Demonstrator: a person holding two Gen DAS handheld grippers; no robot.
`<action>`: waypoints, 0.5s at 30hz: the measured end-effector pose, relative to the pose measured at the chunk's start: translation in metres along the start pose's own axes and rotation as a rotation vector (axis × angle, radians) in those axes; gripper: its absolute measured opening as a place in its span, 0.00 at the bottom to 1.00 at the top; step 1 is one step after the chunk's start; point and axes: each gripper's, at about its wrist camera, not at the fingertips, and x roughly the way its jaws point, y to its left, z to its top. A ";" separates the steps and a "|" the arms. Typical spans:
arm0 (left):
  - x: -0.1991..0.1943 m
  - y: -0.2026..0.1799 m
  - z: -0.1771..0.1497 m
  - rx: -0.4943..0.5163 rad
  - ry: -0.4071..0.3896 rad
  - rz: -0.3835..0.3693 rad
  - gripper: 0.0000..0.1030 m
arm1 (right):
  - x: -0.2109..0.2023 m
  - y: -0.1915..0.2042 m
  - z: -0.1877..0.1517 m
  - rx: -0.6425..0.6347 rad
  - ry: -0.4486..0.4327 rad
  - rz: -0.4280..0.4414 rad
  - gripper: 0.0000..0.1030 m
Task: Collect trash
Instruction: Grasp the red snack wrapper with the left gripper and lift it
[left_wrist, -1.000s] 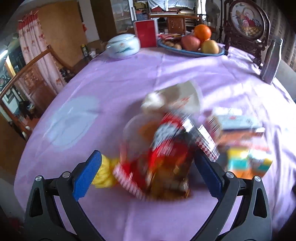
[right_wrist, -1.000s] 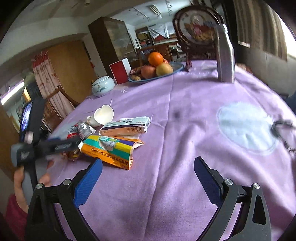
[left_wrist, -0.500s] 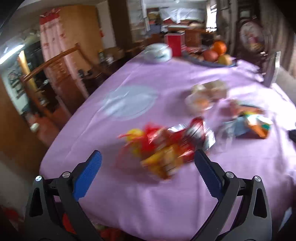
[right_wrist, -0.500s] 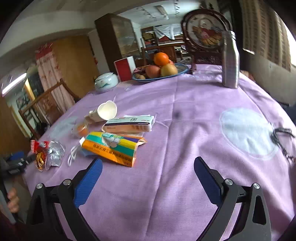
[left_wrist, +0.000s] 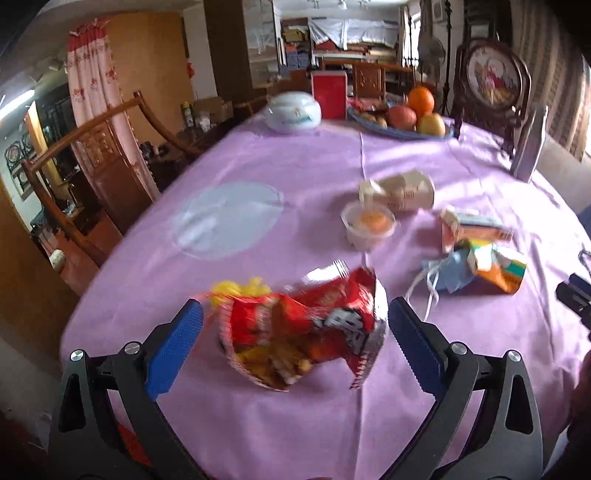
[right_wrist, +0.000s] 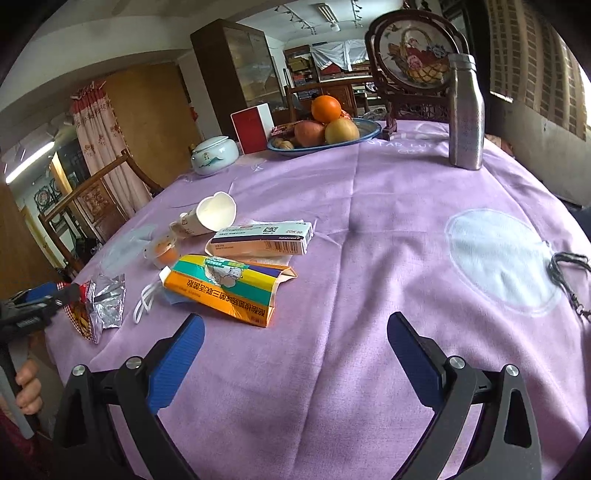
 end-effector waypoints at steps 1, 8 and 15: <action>0.010 -0.006 -0.003 0.016 0.029 0.003 0.94 | 0.000 0.001 0.000 -0.008 -0.001 -0.004 0.95; 0.043 -0.014 -0.013 0.061 0.098 0.109 0.93 | 0.001 0.004 0.000 -0.022 0.006 -0.012 0.95; 0.012 0.030 -0.009 -0.091 -0.016 -0.065 0.71 | 0.003 0.004 0.000 -0.026 0.014 -0.008 0.95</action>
